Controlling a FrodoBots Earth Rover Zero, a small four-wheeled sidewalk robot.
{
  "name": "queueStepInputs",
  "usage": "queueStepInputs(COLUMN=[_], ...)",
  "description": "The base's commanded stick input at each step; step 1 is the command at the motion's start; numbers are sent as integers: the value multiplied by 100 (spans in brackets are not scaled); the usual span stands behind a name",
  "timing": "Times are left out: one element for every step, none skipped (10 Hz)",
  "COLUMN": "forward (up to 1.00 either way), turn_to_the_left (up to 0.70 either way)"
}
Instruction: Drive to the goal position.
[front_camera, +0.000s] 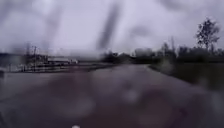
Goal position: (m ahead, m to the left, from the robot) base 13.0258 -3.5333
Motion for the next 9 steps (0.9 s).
queueStepInputs(forward=[63,63,63,63,63,63,63,63,63], turn_to_the_left=[-27,-32,-32,-32,-32,-28,-14,0,0])
